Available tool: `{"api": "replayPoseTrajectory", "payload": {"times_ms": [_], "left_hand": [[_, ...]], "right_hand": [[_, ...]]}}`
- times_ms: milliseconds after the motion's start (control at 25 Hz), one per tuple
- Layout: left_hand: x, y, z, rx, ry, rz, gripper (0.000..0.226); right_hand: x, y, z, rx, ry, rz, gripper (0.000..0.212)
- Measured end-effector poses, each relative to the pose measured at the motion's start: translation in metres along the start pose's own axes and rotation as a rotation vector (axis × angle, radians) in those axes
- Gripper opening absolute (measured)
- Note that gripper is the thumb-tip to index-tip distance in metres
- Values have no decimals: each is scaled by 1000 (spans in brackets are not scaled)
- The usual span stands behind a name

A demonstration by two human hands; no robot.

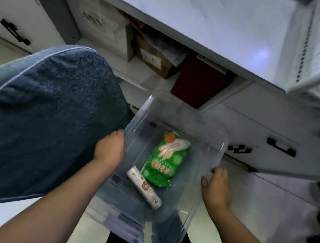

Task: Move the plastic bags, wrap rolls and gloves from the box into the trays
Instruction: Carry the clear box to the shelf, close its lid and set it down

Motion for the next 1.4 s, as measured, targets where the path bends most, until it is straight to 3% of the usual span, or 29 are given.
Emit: {"api": "replayPoseTrajectory", "payload": {"times_ms": [120, 240, 440, 640, 1000, 1400], "left_hand": [[4, 2, 9, 14, 28, -5, 26], [2, 0, 18, 31, 34, 8, 23], [-5, -19, 53, 105, -9, 5, 17], [0, -70, 125, 215, -76, -32, 16], [8, -223, 321, 473, -83, -92, 21], [6, -346, 545, 745, -188, -172, 28]], "right_hand": [[11, -18, 16, 324, 130, 1, 33], [18, -31, 35, 490, 192, -93, 18], [1, -46, 78, 543, 349, -38, 16], [-43, -80, 165, 657, 486, 20, 20], [-144, -148, 397, 849, 666, 226, 28], [-278, -202, 591, 885, 642, 535, 8]]}}
Point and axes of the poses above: each hand's wrist, its own y-axis towards the middle knuckle, its own x-axis out of the palm, z = x × y, the point moved 3 cm from there along y, towards the middle knuckle, and after that the axes turned 13 degrees about z, right-handed, at the moved point
